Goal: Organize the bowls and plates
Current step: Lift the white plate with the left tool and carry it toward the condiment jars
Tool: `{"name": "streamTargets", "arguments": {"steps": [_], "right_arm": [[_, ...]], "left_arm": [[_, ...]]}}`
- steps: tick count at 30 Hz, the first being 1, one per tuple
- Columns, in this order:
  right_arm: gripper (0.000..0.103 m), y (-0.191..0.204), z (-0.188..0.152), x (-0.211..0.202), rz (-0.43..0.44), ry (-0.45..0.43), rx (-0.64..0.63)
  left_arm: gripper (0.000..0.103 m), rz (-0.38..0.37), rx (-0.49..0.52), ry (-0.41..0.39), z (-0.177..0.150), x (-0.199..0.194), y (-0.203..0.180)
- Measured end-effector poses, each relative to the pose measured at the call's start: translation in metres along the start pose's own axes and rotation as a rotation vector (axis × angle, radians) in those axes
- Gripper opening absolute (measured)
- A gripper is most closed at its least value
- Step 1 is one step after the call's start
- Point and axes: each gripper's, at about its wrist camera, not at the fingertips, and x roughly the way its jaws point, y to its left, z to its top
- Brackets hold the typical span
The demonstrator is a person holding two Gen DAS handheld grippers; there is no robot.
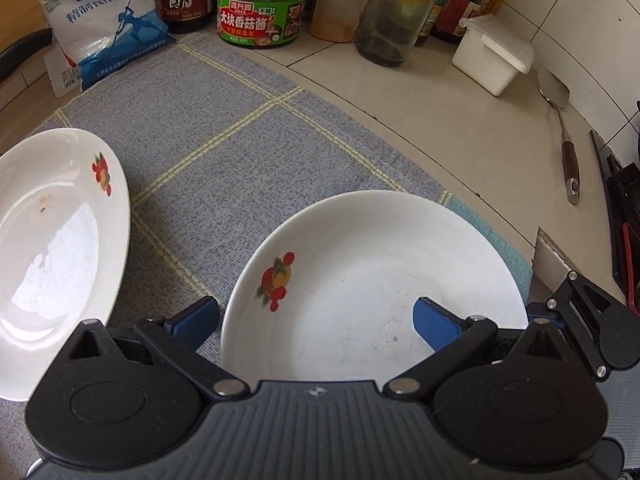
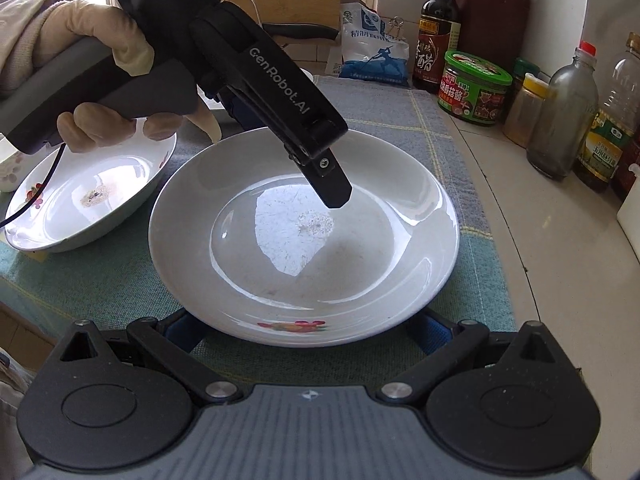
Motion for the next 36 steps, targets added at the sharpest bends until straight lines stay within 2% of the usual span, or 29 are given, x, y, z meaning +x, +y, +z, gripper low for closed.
{"name": "streamTargets", "arguments": {"steps": [7, 13, 16, 22, 28, 32, 36], "right_arm": [[0.103, 0.000, -0.004, -0.001, -0.001, -0.026, 0.005], [0.103, 0.001, -0.007, -0.002, -0.003, -0.050, 0.004], [0.103, 0.001, -0.009, -0.003, 0.000, -0.069, 0.002], [0.103, 0.000, -0.009, -0.003, 0.011, -0.080, -0.016], [0.103, -0.003, -0.008, -0.001, 0.042, -0.087, -0.053], [0.103, -0.004, -0.008, -0.001, 0.052, -0.093, -0.063], [0.103, -0.003, -0.008, -0.001, 0.056, -0.095, -0.071]], "left_arm": [[0.102, -0.010, -0.008, 0.013, 0.009, 0.004, 0.006], [0.103, 0.031, 0.153, 0.055, 0.005, 0.009, -0.007], [0.103, 0.036, 0.179, 0.057, 0.004, 0.010, -0.009], [0.102, -0.023, 0.139, 0.078, 0.009, 0.008, 0.001], [0.100, -0.086, 0.182, 0.099, 0.016, 0.007, 0.000], [0.089, -0.116, 0.190, 0.130, 0.022, 0.009, 0.002], [0.086, -0.148, 0.191, 0.153, 0.028, 0.009, 0.005]]}}
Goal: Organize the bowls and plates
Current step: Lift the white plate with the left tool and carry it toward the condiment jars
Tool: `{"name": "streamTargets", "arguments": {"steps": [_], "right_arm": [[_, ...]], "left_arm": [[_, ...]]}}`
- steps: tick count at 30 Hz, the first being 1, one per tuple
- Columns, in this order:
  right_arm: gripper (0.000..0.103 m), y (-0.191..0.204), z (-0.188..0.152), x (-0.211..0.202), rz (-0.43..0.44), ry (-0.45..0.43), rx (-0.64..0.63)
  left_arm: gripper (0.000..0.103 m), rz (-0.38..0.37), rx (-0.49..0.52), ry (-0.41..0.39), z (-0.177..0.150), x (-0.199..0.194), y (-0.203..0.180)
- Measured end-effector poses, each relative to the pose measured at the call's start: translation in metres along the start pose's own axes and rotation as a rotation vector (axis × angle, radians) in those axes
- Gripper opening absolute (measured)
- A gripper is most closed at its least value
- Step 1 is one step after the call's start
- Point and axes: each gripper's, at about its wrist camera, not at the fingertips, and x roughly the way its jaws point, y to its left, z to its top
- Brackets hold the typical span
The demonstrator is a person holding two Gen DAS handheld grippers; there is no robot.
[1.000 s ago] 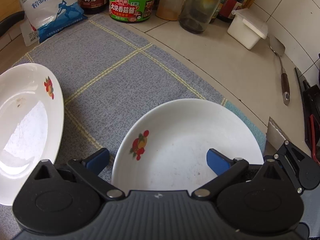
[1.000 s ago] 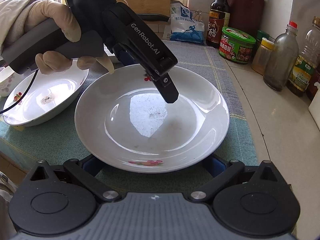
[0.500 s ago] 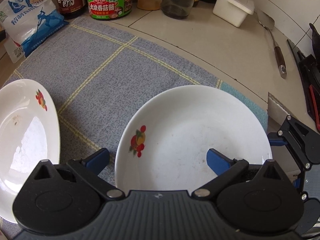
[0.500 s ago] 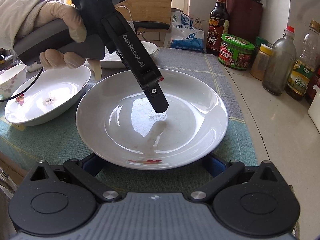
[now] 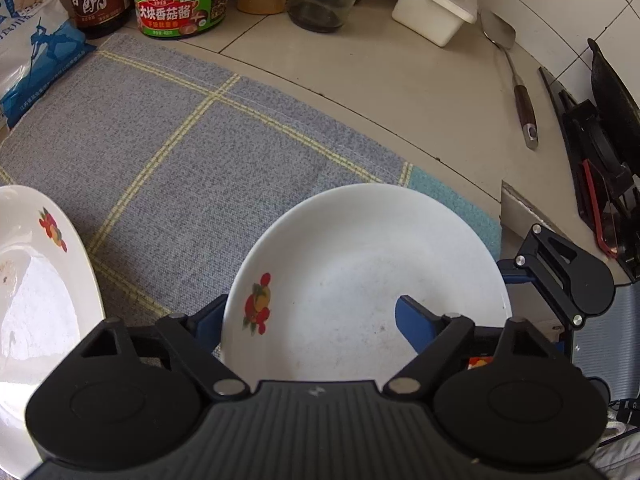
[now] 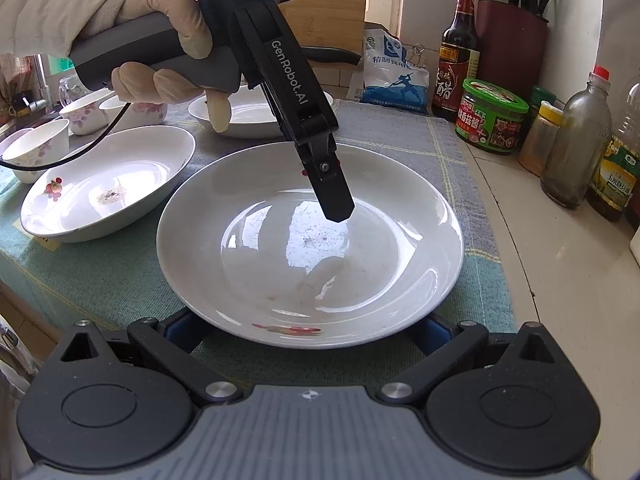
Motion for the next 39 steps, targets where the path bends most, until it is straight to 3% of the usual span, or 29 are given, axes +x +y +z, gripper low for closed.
{"name": "streamTargets", "arguments": {"steps": [10, 21, 39], "right_arm": [[0.103, -0.001, 0.002, 0.000, 0.003, 0.011, -0.009], [0.103, -0.005, 0.010, 0.003, 0.001, 0.036, -0.020], [0.103, -0.058, 0.046, 0.032, 0.026, 0.017, -0.074]], "left_arm": [[0.085, -0.027, 0.004, 0.020, 0.008, 0.001, 0.002], [0.084, -0.031, 0.006, -0.012, 0.013, -0.007, 0.003], [0.084, 0.009, -0.045, -0.090, 0.070, -0.007, 0.035]]}}
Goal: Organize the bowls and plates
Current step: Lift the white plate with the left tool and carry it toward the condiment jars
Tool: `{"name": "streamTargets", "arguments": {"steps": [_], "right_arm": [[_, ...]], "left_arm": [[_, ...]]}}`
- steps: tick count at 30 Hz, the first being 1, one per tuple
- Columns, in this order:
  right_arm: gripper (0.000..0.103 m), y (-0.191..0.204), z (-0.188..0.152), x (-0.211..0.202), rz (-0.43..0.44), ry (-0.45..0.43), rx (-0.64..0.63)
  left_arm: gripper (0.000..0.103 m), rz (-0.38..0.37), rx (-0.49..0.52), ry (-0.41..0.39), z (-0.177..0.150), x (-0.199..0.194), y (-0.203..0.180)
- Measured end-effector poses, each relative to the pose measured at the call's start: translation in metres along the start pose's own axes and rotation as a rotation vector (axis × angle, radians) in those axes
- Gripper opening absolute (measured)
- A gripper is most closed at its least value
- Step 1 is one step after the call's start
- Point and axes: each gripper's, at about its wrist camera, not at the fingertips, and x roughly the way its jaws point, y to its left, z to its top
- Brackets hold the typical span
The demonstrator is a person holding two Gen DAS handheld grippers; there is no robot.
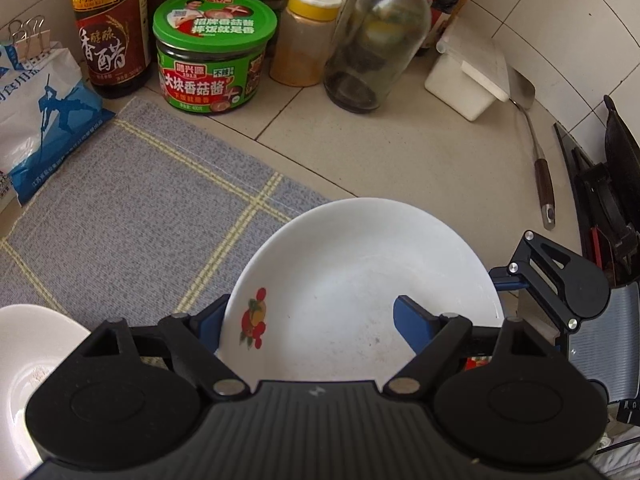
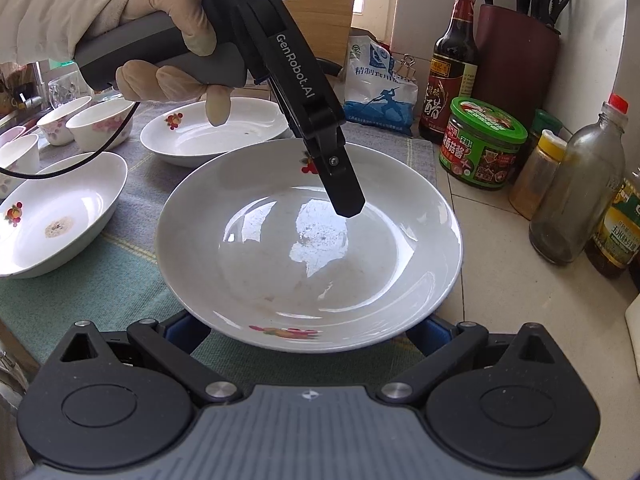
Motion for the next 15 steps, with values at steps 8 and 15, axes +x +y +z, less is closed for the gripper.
{"name": "streamTargets", "arguments": {"steps": [8, 15], "right_arm": [[0.103, -0.018, 0.008, 0.017, 0.005, 0.010, -0.012], [0.103, -0.027, 0.011, 0.025, 0.007, 0.016, 0.009]], "left_arm": [[0.084, 0.009, -0.013, -0.012, 0.019, 0.011, 0.014], [0.084, 0.011, -0.023, -0.016, 0.029, 0.020, 0.020]]}}
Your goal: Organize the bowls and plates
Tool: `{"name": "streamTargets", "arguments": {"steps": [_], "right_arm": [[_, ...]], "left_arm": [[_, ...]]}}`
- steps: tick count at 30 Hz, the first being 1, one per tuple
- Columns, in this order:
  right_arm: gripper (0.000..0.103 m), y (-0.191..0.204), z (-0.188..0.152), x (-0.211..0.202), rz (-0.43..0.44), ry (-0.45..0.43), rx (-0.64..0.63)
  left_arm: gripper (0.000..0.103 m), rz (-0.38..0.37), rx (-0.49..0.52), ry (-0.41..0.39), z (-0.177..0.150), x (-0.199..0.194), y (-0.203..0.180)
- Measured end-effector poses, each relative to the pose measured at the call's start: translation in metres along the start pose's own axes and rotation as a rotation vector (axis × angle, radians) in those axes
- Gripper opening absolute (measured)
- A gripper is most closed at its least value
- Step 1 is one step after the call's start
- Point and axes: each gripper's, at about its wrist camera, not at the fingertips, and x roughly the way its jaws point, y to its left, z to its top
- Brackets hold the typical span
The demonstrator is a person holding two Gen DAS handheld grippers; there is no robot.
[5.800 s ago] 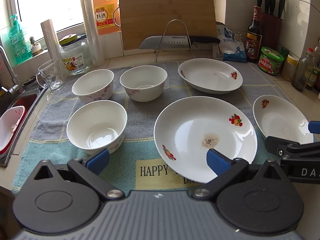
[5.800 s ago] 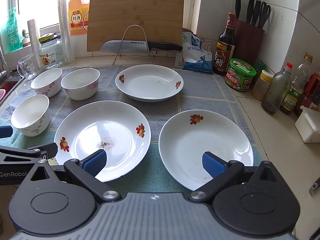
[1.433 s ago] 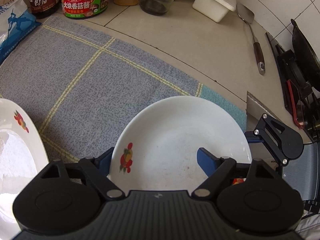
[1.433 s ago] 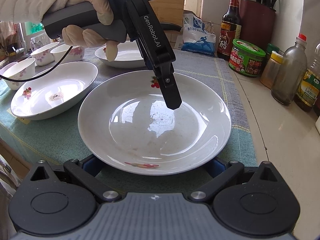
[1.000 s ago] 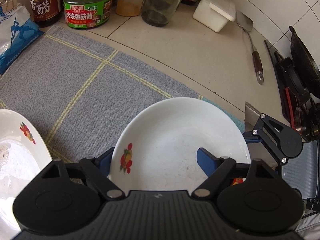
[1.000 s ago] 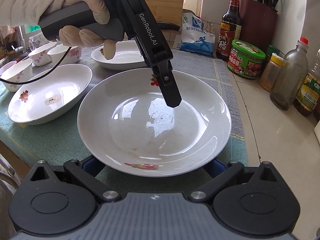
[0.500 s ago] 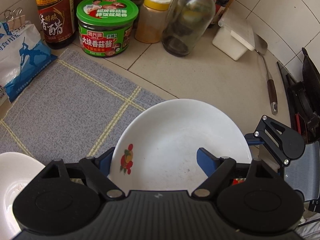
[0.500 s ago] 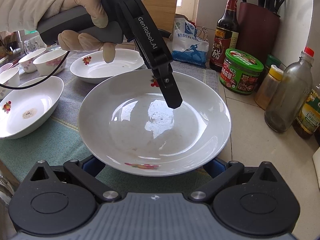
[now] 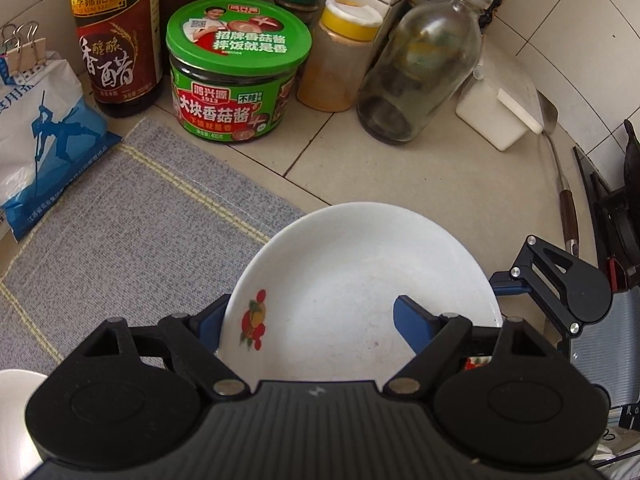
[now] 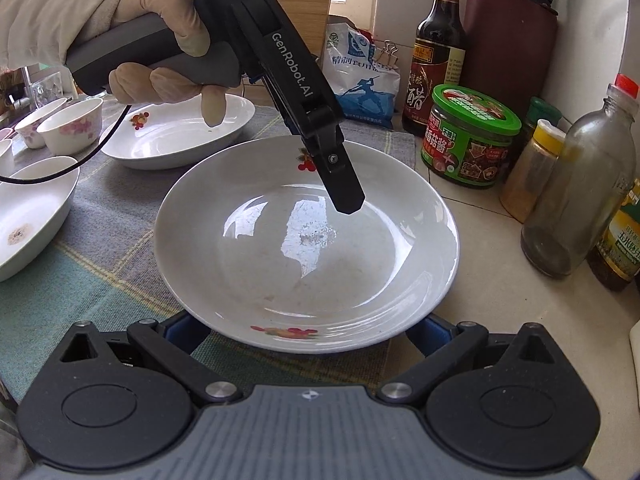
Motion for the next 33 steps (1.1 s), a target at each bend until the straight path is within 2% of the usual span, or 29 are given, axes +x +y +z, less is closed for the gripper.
{"name": "streamTargets", "arguments": {"steps": [13, 17, 24, 33], "right_arm": [[0.103, -0.004, 0.001, 0.006, -0.031, 0.004, 0.003], [0.103, -0.003, 0.000, 0.004, -0.034, 0.003, 0.010], [0.103, 0.002, 0.000, -0.005, -0.067, 0.012, 0.054], [0.103, 0.012, -0.006, -0.019, -0.051, -0.003, 0.171]], "left_arm": [[0.084, -0.007, -0.003, -0.018, 0.007, 0.009, 0.004], [0.086, 0.011, -0.005, -0.038, 0.003, 0.005, 0.003], [0.087, 0.088, -0.009, -0.126, -0.015, -0.029, -0.008], [0.095, 0.227, -0.041, -0.324, -0.069, -0.100, -0.048]]}}
